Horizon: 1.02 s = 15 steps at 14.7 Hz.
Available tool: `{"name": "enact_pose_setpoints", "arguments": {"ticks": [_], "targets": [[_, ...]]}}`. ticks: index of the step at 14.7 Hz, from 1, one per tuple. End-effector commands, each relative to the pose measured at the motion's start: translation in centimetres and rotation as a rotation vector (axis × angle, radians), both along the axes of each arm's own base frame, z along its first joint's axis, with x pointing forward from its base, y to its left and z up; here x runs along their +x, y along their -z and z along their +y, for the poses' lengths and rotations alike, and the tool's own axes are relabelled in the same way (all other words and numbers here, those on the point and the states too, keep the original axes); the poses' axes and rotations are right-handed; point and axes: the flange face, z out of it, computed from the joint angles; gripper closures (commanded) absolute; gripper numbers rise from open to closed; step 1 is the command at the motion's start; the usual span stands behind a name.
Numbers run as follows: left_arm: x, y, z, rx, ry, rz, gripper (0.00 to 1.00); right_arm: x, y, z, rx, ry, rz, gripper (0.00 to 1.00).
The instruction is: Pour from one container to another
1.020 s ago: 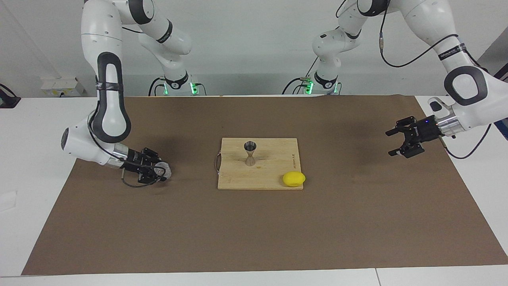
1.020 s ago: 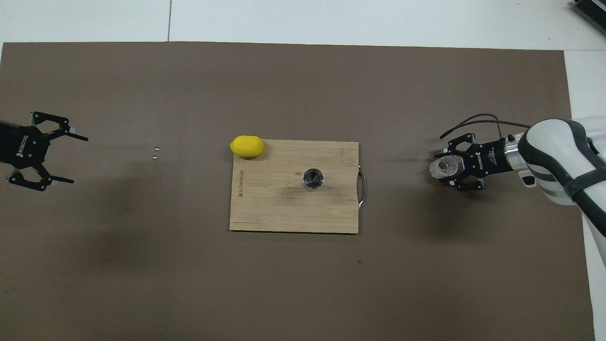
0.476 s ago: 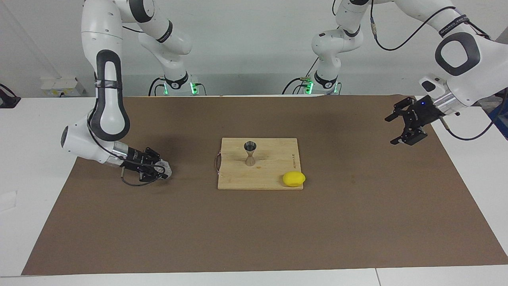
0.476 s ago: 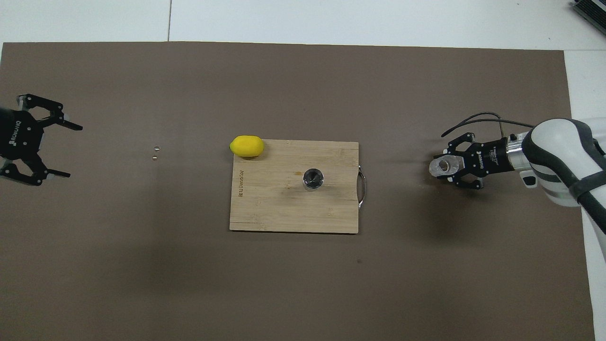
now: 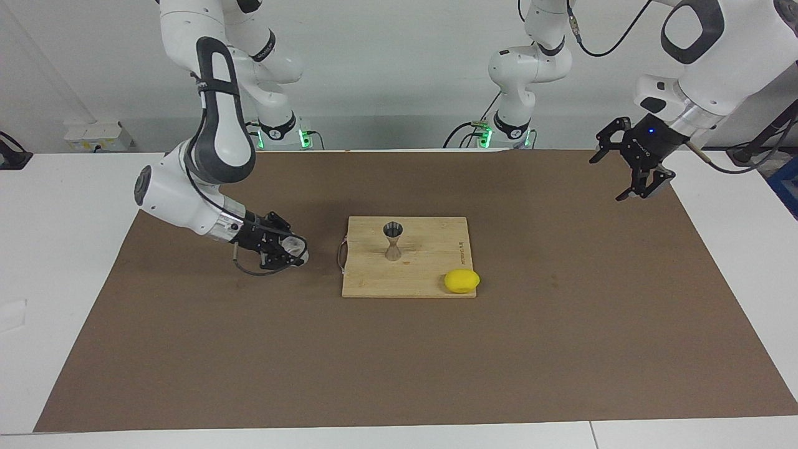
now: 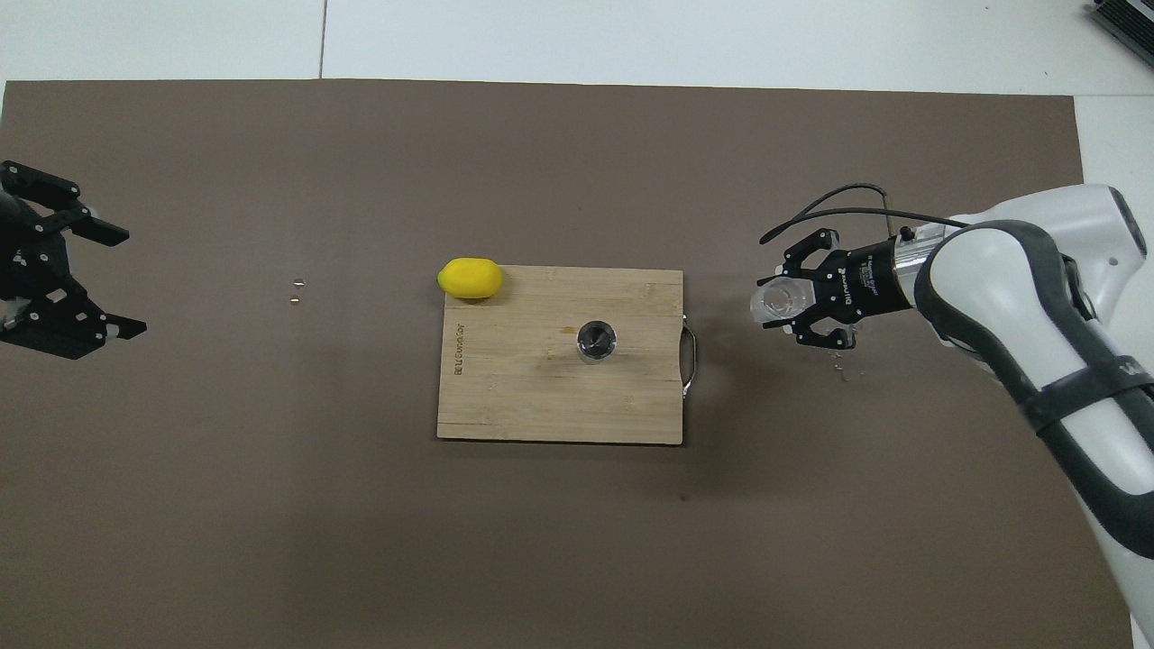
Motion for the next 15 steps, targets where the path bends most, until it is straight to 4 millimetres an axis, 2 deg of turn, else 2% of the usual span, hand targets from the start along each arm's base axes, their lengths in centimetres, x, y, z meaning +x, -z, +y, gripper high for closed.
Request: {"name": "enact_pose_setpoints", "arguments": {"ticks": [1, 4, 9, 12, 15], "targets": [[-0.6, 0.0, 1.4, 0.040, -0.336, 0.082, 0.00, -0.6, -1.9, 2.6, -0.002, 0.066, -0.005, 0.99], [-0.5, 0.1, 2.2, 0.117, -0.572, 0.102, 0.00, -0.5, -3.5, 6.8, -0.030, 0.092, -0.006, 1.00], [-0.6, -0.3, 2.0, 0.166, -0.972, 0.152, 0.00, -0.7, -4.9, 14.6, -0.167, 0.160, -0.047, 0.99], [-1.2, -1.4, 1.5, 0.163, -1.072, 0.154, 0.00, -1.1, -5.6, 17.1, -0.220, 0.133, -0.079, 0.99], [-2.6, -0.5, 1.2, 0.183, -1.076, 0.189, 0.00, -2.5, -5.5, 20.6, -0.351, 0.030, -0.145, 0.99]]}}
